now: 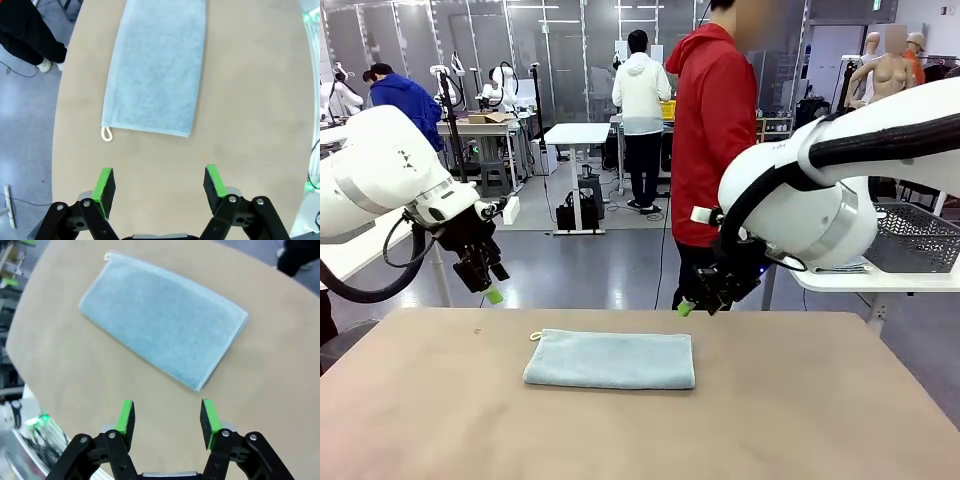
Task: Fold the towels and place them in the basket.
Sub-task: When a person lays out a Towel with hook on the table, fold it in half twice.
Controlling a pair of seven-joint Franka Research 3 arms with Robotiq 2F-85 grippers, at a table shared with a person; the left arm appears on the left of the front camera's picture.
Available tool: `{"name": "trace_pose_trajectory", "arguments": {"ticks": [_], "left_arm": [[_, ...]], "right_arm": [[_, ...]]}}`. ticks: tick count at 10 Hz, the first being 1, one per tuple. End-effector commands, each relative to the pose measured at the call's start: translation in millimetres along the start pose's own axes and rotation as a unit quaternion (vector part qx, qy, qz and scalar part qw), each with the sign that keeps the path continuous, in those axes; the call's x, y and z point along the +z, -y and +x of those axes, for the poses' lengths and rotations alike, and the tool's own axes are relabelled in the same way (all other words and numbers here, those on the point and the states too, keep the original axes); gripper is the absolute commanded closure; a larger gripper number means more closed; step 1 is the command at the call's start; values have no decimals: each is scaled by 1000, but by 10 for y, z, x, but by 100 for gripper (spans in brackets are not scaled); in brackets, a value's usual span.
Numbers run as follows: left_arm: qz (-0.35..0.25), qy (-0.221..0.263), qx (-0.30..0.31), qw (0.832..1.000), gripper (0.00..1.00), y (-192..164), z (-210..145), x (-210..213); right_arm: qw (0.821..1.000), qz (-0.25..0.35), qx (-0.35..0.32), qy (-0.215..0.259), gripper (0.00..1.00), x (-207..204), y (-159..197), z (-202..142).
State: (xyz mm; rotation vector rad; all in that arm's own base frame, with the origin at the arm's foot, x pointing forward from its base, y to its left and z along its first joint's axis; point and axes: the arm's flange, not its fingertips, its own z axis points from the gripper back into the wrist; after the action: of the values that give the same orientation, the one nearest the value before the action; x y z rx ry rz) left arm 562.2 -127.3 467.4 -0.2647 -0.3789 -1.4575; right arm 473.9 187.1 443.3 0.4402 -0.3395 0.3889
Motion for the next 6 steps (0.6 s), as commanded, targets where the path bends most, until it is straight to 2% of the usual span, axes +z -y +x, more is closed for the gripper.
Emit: {"name": "trace_pose_trajectory", "arguments": {"ticks": [1, 3, 4, 6], "left_arm": [[-16, 23, -12, 1000, 11, 0, -70, 9], [-29, 53, -15, 998, 11, -73, -177, 40], [-34, 69, -12, 997, 11, -87, -249, 70], [-45, 110, -25, 993, 11, -161, -460, 122]], "right_arm": [[993, 5, -116, 13, 34, -127, 43, -84], [985, 28, -168, -29, 34, -301, 224, -158], [982, 35, -183, -29, 34, -350, 264, -178], [985, 54, -164, -25, 34, -359, 249, -160]]}}
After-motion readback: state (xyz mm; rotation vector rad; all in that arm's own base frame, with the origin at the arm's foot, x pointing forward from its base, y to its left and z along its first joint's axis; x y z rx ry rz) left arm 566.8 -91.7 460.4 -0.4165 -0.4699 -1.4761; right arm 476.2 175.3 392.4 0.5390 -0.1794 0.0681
